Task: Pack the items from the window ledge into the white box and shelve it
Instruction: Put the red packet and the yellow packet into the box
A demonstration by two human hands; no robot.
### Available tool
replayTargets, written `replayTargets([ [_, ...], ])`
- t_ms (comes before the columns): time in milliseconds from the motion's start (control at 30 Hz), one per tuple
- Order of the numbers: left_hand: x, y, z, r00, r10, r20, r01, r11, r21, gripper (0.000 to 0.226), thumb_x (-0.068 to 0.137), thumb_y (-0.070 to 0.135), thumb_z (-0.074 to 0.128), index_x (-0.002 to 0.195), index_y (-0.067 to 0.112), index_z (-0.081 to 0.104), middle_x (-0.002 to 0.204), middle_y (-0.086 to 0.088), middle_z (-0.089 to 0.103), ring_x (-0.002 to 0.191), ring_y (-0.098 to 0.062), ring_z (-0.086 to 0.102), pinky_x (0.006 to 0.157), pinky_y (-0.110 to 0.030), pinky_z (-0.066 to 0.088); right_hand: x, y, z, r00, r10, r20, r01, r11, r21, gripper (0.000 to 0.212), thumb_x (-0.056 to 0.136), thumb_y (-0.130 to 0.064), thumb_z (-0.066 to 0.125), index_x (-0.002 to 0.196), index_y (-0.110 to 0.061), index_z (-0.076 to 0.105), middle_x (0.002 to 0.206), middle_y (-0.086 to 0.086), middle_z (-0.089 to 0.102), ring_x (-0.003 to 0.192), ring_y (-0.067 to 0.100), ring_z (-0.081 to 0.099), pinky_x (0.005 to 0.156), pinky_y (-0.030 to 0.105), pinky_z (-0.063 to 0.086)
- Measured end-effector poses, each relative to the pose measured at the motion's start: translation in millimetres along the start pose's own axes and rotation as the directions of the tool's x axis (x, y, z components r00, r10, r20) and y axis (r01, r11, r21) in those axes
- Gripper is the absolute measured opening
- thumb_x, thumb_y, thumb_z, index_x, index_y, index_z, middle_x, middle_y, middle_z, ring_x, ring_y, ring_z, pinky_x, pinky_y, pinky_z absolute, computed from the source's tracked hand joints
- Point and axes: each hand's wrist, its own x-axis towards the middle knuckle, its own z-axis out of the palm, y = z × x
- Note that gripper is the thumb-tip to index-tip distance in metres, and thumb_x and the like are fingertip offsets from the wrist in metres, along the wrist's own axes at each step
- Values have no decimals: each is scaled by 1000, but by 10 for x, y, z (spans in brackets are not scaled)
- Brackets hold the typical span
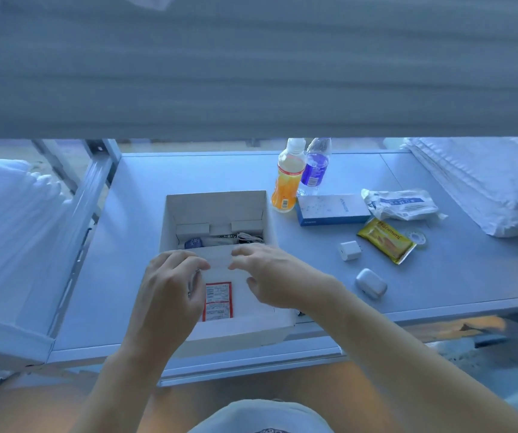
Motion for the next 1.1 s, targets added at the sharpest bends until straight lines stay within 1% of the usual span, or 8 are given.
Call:
replayTargets([
  [133, 61, 154, 109, 998, 46, 39, -45, 999, -31, 20, 88, -2, 69, 99, 14, 74, 102, 6, 70, 104, -20, 60, 90, -38, 51, -221, 136, -82, 987, 17, -160, -3, 996, 88, 37, 101, -5, 54, 135, -15, 66, 155, 2, 47, 145, 20, 40, 118, 24, 25],
  [300, 116, 300, 287, 993, 86, 79, -80, 994, -74, 25, 89, 2, 69, 108, 17, 73, 109, 8, 68, 110, -19, 59, 93, -40, 53, -531, 510, -203, 938, 164, -304, -87, 964, 251, 32, 103, -13, 57, 134, -20, 66, 155, -6, 48, 142, 12, 43, 112, 20, 28],
  [433, 214, 499, 420, 980, 154, 123, -142, 985, -99, 33, 92, 11, 66, 124, 20, 66, 124, 7, 63, 120, -17, 54, 99, -40, 50, -778, 894, -174, 896, 303, -325, -185, 919, 347, 33, 101, -19, 60, 134, -26, 65, 153, -14, 48, 140, 6, 45, 112, 25, 35],
  [567, 316, 696, 523, 958, 218, 187, -204, 975, -93, 35, 94, 20, 65, 129, 22, 63, 131, 7, 58, 123, -17, 51, 102, -37, 48, -979, 1367, -97, 830, 436, -348, -261, 855, 449, 38, 97, -14, 65, 134, -19, 65, 145, -9, 54, 136, 7, 49, 116, 27, 36],
  [733, 308, 896, 629, 954, 211, 215, -193, 976, -102, 31, 95, 20, 67, 127, 22, 66, 131, 7, 57, 124, -18, 51, 101, -39, 48, -1177, 2137, -2, 663, 696, -277, -461, 670, 582, 54, 91, -11, 70, 143, -12, 56, 145, 2, 53, 133, 17, 53, 112, 27, 39],
  [800, 292, 953, 669, 955, 203, 217, -186, 978, -99, 30, 95, 19, 67, 125, 21, 67, 130, 6, 58, 123, -18, 52, 101, -40, 48, -1201, 2403, 71, 604, 760, -240, -544, 613, 572, 62, 89, -13, 72, 148, -11, 50, 148, 4, 47, 131, 20, 52, 106, 28, 41],
  [933, 282, 1033, 725, 961, 179, 211, -165, 983, -81, 30, 95, 18, 67, 124, 21, 68, 130, 6, 58, 123, -17, 52, 102, -38, 47, -1139, 2783, 203, 568, 808, -158, -694, 573, 436, 76, 86, -20, 74, 153, -9, 41, 151, 9, 39, 138, 28, 44, 113, 41, 42],
  [1100, 288, 1081, 737, 967, 146, 206, -134, 988, -70, 28, 95, 18, 66, 122, 22, 69, 128, 7, 60, 123, -15, 52, 101, -34, 47, -1024, 3011, 255, 546, 807, -225, -753, 590, 290, 85, 83, -33, 75, 156, -15, 35, 157, 8, 32, 143, 32, 35, 114, 46, 39],
])
